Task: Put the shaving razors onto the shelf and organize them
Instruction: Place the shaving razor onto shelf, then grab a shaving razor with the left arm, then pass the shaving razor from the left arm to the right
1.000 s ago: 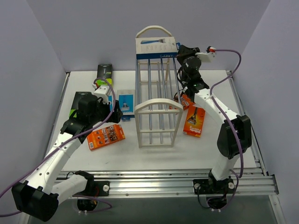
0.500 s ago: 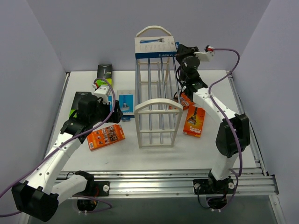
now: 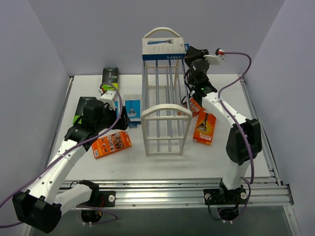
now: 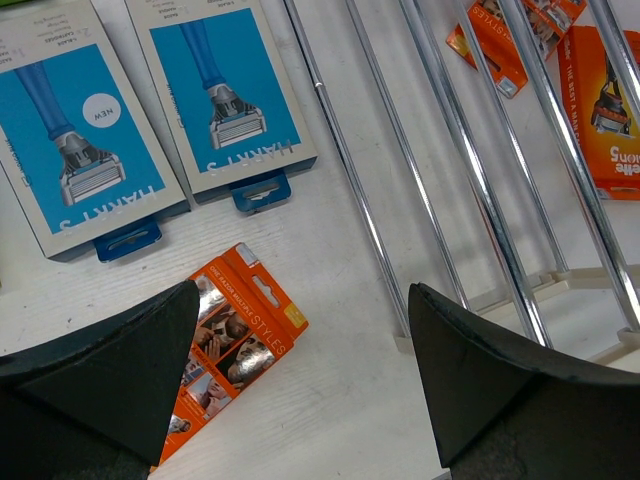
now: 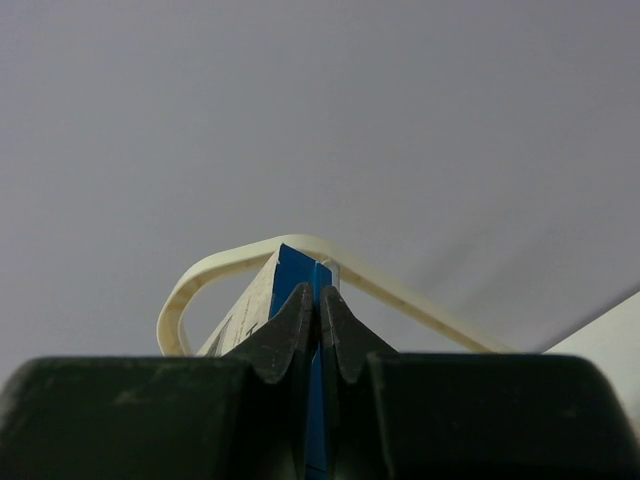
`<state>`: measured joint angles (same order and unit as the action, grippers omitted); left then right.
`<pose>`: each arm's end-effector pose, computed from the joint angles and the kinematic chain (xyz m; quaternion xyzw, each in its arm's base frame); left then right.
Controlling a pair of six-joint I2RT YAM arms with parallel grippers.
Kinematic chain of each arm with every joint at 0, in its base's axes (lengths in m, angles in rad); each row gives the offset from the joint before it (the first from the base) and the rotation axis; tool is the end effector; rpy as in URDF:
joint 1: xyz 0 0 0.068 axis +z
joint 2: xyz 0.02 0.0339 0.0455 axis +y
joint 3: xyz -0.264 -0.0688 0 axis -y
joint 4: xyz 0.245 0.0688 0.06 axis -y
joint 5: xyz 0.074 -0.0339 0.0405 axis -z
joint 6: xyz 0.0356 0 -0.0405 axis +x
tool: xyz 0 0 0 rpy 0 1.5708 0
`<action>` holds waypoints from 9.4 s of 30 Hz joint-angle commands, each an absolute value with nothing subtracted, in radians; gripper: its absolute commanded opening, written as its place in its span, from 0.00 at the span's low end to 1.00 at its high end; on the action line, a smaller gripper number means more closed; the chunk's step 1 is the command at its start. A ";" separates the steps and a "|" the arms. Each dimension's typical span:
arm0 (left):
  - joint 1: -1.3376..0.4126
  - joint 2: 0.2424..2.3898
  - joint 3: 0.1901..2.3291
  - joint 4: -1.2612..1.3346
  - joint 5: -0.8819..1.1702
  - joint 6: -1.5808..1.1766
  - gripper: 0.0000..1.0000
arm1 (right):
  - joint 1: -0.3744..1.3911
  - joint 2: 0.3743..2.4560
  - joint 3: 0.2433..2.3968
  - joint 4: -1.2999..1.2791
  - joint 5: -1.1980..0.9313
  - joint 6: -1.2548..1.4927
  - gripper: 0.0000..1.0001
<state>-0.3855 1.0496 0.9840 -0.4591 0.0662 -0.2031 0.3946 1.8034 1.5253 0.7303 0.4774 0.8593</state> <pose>0.2139 -0.0893 0.3314 0.0953 0.8607 -0.1723 0.4695 0.4013 0.1494 0.4070 0.3137 0.4555 0.3816 0.7406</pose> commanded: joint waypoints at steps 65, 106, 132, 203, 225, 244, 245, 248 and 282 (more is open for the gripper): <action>-0.383 1.016 1.012 -0.429 0.031 -0.186 0.94 | 0.255 1.333 1.177 0.603 0.445 0.799 0.77; 0.052 1.210 0.655 -0.039 0.201 -0.977 0.85 | 0.163 1.022 0.557 0.275 0.140 0.594 0.77; 0.044 1.448 0.618 0.264 0.101 -1.032 0.82 | 0.161 1.028 0.514 0.347 0.077 0.620 0.75; 0.072 0.862 1.167 -0.374 0.000 -0.887 0.02 | 0.322 0.851 0.932 0.104 0.120 0.477 0.63; 0.071 0.916 1.368 -0.456 0.100 -1.017 0.02 | 0.399 0.911 1.203 0.273 -0.520 0.316 0.73; 0.067 0.927 1.542 -0.566 0.184 -1.089 0.02 | 1.055 1.235 1.549 0.069 -0.062 -0.130 0.77; 0.067 0.927 1.543 -0.569 0.184 -1.088 0.02 | 1.083 1.253 1.568 0.055 -0.040 -0.152 0.77; 0.066 0.922 1.536 -0.577 0.205 -1.088 0.02 | 1.167 1.314 1.621 0.048 0.009 -0.219 0.78; 0.011 0.732 1.401 -0.658 0.339 -1.077 0.02 | 1.364 1.684 1.835 0.126 0.348 -0.390 0.82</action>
<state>0.0181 0.7380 1.4048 -0.7040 0.3080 -1.0660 1.3563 1.6604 1.7893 0.0727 0.3225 -0.3698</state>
